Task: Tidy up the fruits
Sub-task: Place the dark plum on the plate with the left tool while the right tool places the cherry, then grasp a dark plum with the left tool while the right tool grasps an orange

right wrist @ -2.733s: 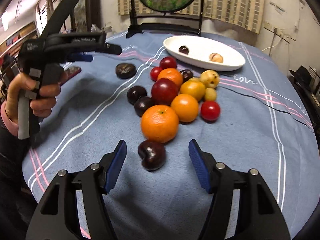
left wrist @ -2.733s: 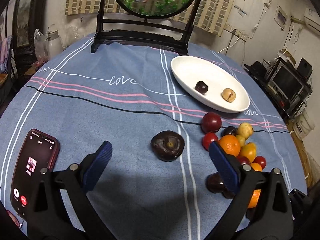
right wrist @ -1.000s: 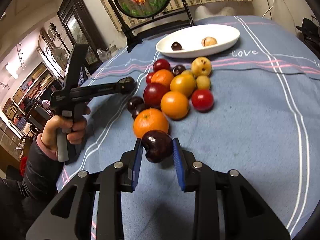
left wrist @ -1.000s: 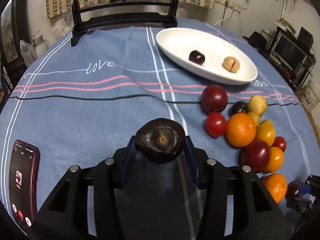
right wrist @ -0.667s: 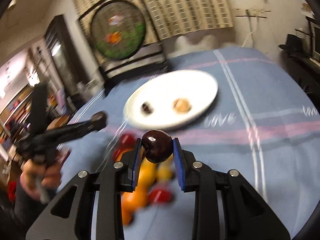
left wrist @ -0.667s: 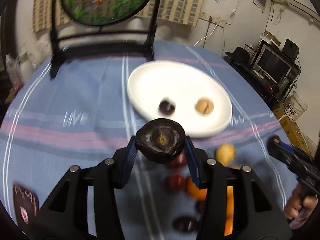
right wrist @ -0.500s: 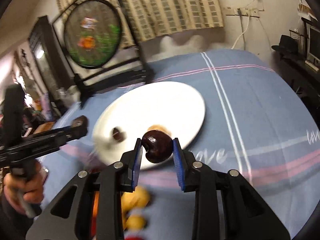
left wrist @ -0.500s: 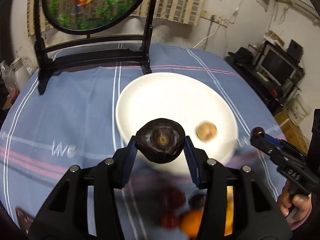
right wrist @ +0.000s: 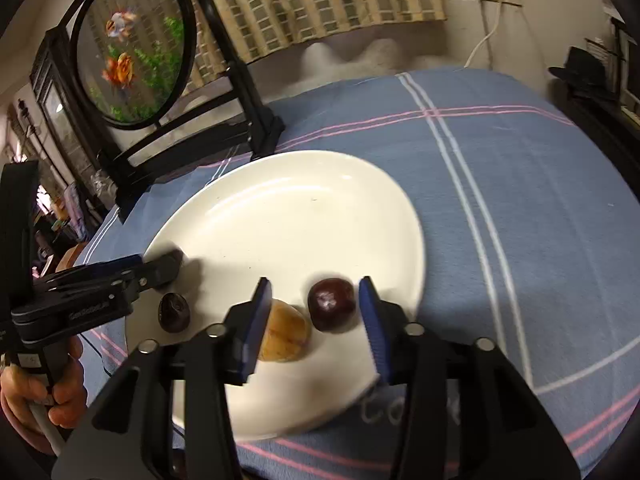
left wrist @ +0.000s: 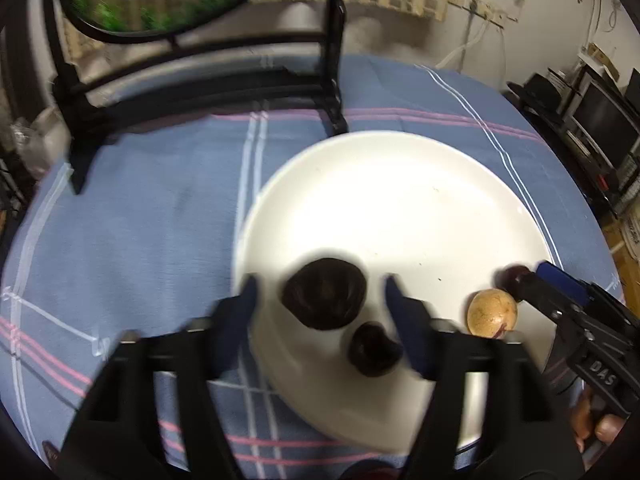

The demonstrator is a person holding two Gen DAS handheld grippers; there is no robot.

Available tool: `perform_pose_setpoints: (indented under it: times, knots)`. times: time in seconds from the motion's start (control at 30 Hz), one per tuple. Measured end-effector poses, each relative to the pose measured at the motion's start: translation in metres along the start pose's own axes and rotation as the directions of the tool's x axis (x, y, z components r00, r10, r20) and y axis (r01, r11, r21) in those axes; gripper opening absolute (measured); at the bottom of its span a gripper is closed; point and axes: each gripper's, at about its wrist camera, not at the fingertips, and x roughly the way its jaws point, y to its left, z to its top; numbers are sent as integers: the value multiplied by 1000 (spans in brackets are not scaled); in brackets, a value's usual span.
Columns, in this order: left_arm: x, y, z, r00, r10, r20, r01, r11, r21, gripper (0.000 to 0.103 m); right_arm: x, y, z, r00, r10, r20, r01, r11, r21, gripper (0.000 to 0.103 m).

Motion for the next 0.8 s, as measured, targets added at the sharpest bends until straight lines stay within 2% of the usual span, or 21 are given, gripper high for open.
perform_pose_setpoints:
  times: [0.1, 0.2, 0.27, 0.43, 0.53, 0.63, 0.8]
  knots:
    - [-36, 1, -9, 998, 14, 62, -14, 1000, 3, 88, -35, 5, -6, 998, 66, 24, -67, 997, 30, 48]
    - [-77, 6, -32, 996, 6, 88, -6, 1000, -9, 96, -82, 20, -22, 994, 81, 76, -80, 997, -17, 58]
    - [-102, 11, -56, 994, -11, 110, 13, 1000, -23, 99, -112, 32, -43, 990, 96, 104, -91, 994, -56, 61]
    - [-135, 27, -123, 994, 9, 108, -4, 999, -53, 99, -158, 52, -108, 988, 101, 114, -89, 991, -103, 61]
    - [-144, 41, -167, 995, 6, 100, 2, 996, -85, 99, -171, 66, -152, 991, 101, 89, -88, 987, -135, 61]
    - [-144, 47, -197, 997, -24, 76, 31, 996, -88, 99, -167, 81, -188, 997, 80, 19, -75, 980, -182, 61]
    - [-145, 53, -227, 997, -14, 77, 19, 997, -75, 99, -154, 98, -210, 995, 72, -63, -83, 976, -201, 62]
